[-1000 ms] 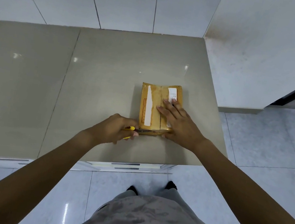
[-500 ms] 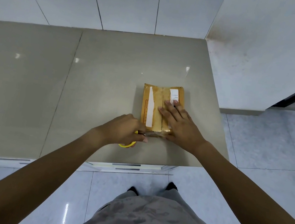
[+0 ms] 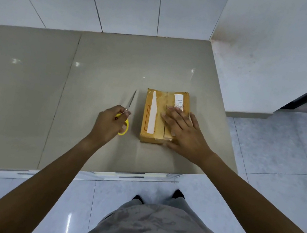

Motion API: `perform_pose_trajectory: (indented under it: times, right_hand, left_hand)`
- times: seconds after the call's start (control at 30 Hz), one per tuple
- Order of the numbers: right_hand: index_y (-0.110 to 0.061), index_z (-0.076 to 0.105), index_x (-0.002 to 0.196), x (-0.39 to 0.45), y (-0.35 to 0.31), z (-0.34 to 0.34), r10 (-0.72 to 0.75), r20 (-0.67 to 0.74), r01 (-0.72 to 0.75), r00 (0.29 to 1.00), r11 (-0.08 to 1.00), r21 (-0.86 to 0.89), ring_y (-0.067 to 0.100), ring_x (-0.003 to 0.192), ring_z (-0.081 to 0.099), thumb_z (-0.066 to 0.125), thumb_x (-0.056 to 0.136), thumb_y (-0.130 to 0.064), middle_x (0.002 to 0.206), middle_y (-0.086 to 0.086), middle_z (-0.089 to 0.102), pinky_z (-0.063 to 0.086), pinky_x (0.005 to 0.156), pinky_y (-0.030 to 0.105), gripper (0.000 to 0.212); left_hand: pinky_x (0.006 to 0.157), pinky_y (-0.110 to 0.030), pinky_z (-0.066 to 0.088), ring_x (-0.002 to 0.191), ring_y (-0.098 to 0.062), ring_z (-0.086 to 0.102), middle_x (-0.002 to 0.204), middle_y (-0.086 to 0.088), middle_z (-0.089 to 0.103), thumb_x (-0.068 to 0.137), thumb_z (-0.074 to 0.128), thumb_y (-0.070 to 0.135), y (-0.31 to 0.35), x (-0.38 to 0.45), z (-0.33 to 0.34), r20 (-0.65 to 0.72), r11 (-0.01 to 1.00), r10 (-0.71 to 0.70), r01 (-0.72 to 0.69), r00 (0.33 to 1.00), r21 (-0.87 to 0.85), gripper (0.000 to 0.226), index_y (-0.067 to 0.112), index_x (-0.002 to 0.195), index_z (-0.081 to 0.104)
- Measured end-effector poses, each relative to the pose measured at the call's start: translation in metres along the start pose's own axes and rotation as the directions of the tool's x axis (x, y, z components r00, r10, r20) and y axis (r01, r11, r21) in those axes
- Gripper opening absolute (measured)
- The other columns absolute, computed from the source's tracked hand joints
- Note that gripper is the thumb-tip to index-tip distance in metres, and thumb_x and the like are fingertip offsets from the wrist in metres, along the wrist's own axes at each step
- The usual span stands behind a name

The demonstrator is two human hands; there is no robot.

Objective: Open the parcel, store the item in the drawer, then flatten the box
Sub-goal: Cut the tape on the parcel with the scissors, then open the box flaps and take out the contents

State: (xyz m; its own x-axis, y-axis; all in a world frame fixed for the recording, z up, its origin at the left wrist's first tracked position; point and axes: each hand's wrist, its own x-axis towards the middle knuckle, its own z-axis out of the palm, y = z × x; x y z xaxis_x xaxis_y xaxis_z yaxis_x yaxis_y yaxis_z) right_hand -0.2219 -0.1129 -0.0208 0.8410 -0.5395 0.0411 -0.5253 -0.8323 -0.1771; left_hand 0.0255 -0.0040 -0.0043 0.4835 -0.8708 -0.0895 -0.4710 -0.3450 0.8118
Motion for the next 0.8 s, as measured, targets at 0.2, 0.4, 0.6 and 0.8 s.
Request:
perform_pose_trajectory:
  times: [0.2, 0.4, 0.6, 0.8]
  right_hand:
    - [-0.014, 0.061, 0.124, -0.026, -0.011, 0.01, -0.136, -0.289, 0.154, 0.948, 0.987, 0.042, 0.023, 0.135, 0.046, 0.063, 0.091, -0.032, 0.142, 0.008, 0.053, 0.036, 0.113, 0.046, 0.038]
    - [-0.01, 0.074, 0.1, -0.029, -0.022, 0.001, -0.13, -0.387, 0.175, 0.913, 0.981, 0.085, 0.024, 0.108, 0.068, 0.059, 0.092, -0.021, 0.113, 0.008, 0.072, 0.051, 0.097, 0.043, 0.02]
    - [-0.014, 0.061, 0.094, -0.017, -0.035, -0.024, 0.34, -0.244, -0.119, 0.908, 0.769, 0.628, 0.015, 0.073, 0.063, 0.052, 0.098, -0.018, 0.083, -0.003, 0.068, 0.052, 0.068, 0.038, 0.01]
    - [-0.014, 0.058, 0.089, 0.002, -0.032, -0.041, 0.637, -0.13, -0.16, 0.76, 0.376, 0.913, 0.008, 0.086, 0.07, 0.052, 0.097, -0.017, 0.086, 0.0, 0.073, 0.053, 0.072, 0.02, 0.011]
  left_hand:
    - [0.08, -0.026, 0.045, 0.1, -0.031, 0.065, 0.103, -0.012, 0.072, 0.088, 0.06, 0.017, -0.027, 0.007, 0.013, 0.083, 0.972, -0.13, 0.111, 0.988, 0.208, 0.024, 0.014, 0.11, 0.07]
    - [0.113, -0.047, 0.025, 0.143, -0.03, 0.026, 0.156, -0.009, 0.032, 0.095, 0.044, 0.041, 0.012, -0.001, 0.024, 0.057, 0.913, 0.199, -0.206, 0.978, 0.352, 0.054, 0.024, 0.146, 0.038]
    - [0.121, -0.046, 0.003, 0.149, -0.012, -0.009, 0.164, 0.005, -0.005, 0.085, 0.028, 0.072, 0.049, 0.01, 0.047, 0.325, 0.958, 0.214, -0.263, 0.921, 0.116, 0.084, 0.033, 0.152, -0.005]
    - [0.116, -0.058, 0.001, 0.148, -0.021, -0.017, 0.162, -0.002, -0.018, 0.061, 0.044, 0.09, 0.043, 0.005, 0.074, 0.341, 0.864, 0.102, -0.253, 0.935, 0.436, 0.13, 0.018, 0.15, -0.017]
